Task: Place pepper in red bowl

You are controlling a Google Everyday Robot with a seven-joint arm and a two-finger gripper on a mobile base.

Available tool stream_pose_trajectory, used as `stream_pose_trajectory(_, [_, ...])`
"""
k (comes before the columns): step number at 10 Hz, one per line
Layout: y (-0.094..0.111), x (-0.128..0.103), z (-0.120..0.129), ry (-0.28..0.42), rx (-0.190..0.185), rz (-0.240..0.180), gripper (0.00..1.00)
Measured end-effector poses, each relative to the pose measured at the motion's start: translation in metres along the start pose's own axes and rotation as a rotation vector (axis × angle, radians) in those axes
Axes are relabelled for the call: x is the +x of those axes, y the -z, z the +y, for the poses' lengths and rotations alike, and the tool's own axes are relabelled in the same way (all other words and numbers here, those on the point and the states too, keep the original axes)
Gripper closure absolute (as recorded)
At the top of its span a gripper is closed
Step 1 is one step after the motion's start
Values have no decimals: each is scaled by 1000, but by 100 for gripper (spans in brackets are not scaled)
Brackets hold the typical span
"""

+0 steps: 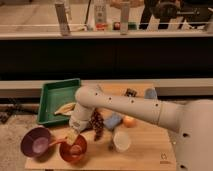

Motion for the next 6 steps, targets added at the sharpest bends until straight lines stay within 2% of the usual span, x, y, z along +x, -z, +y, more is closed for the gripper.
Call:
stream_pose_trajectory(3, [-6,1,1,7,15,-37,20])
stream_pose_trajectory(6, [-8,1,-2,25,8,-46,20])
